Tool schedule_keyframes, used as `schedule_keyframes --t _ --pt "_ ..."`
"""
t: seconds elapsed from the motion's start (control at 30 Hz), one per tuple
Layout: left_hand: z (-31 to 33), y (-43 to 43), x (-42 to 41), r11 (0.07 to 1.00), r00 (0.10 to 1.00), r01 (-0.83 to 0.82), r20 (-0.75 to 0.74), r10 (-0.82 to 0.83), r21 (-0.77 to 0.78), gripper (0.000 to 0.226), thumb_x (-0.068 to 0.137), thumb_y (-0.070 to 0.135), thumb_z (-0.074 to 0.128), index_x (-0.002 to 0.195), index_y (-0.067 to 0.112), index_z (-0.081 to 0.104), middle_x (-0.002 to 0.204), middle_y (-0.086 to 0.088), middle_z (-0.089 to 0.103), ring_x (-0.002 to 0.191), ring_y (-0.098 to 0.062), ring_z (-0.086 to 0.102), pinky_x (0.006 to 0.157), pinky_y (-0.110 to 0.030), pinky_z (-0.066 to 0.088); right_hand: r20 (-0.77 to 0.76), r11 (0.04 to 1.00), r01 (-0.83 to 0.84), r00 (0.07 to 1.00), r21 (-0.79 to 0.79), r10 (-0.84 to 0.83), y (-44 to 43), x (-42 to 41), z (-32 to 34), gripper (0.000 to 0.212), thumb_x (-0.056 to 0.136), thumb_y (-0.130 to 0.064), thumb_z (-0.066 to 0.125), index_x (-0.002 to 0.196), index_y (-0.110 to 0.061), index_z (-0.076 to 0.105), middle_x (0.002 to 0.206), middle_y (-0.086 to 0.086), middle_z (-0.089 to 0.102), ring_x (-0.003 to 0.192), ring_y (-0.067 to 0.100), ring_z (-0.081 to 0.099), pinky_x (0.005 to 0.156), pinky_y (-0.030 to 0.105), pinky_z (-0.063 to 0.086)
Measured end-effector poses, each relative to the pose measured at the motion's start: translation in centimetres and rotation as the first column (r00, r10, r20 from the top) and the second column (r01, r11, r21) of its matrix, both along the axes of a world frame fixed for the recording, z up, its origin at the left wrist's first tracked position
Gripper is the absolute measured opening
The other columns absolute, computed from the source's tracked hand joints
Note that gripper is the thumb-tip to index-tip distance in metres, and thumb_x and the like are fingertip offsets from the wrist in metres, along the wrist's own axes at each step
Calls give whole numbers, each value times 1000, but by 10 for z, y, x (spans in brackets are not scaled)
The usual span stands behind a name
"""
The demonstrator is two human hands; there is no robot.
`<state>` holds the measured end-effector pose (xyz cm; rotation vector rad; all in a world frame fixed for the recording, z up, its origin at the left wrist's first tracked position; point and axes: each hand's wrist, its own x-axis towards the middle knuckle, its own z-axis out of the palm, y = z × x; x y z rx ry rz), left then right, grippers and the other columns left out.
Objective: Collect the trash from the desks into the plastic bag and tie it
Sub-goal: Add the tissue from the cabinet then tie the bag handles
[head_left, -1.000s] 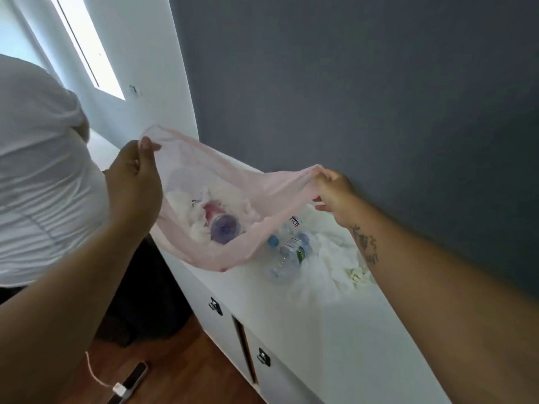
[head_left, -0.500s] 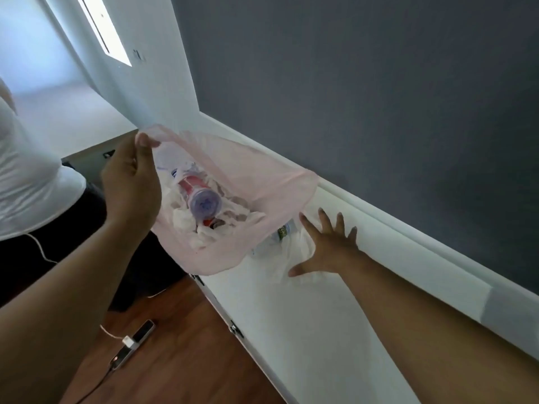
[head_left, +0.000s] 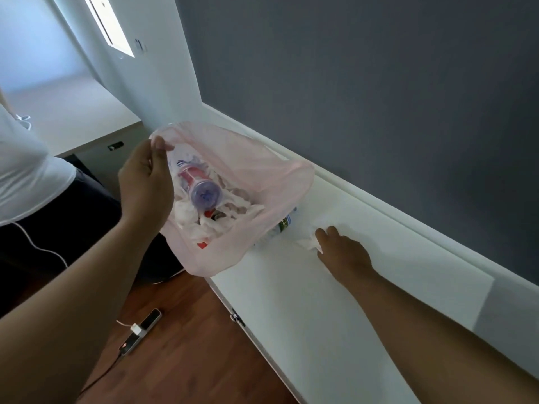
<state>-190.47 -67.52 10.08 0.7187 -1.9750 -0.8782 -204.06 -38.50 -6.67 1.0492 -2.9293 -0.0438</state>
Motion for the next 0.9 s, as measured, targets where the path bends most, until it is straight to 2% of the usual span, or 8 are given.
schedule_keyframes --t 0.07,0.17,0.33,0.43,0.63,0.73,0.83,0.9 --pt "4 -1 -1 1000 1000 16 13 -16 -7 34 100 54 35 97 34 63 83 20 61 70 18 53 60 -2 35 2 998 8 1000 -68 -8 1 -7 21 37 95 -35 51 126 -17 44 111 9 49 76 29 64 53 31 37" --pt "13 -7 -5 1000 1000 -1 29 1 -9 38 100 56 34 97 33 64 88 17 62 75 9 55 63 -8 34 -38 950 22 999 -312 -36 -12 -17 76 31 91 -27 57 117 -11 49 108 13 52 73 38 62 53 31 37" --pt "24 -19 -8 997 999 12 35 -15 73 35 100 52 34 93 33 63 86 20 61 77 7 54 64 -10 33 -223 738 -262 963 -622 153 -80 15 170 30 84 -22 67 108 -11 53 111 14 58 75 40 63 58 31 43" --pt "27 -25 -6 995 998 44 47 -49 92 35 101 49 34 93 32 63 82 18 62 72 10 55 60 -7 33 -294 673 -450 893 -586 341 -133 55 191 35 82 -24 71 110 -9 55 107 14 59 73 37 64 55 34 52" --pt "34 -42 13 986 994 96 30 -101 137 33 100 51 35 82 43 62 80 18 65 73 12 56 61 -2 37 -254 700 -583 812 -412 526 -209 72 165 34 89 -27 64 118 -12 53 111 11 57 78 33 65 59 35 54" --pt "31 -55 22 983 995 101 11 -104 153 36 97 55 35 81 42 65 76 19 64 77 2 59 72 -19 43 -158 750 -598 800 -284 578 -230 65 147 48 90 -35 61 133 -19 46 130 13 49 107 34 59 76 45 57" --pt "30 -65 27 979 992 124 -16 -123 160 38 95 59 36 82 41 67 86 19 69 90 -7 65 83 -31 50 -101 789 -607 794 -93 599 -229 59 132 75 88 -49 57 150 -41 16 155 11 23 139 34 27 108 49 38" --pt "29 -68 26 978 990 141 -15 -140 154 37 95 60 36 82 41 66 90 18 70 95 -10 65 86 -32 50 -118 795 -595 803 -115 584 -216 54 132 82 85 -57 54 149 -48 3 159 7 16 144 33 19 110 49 34"
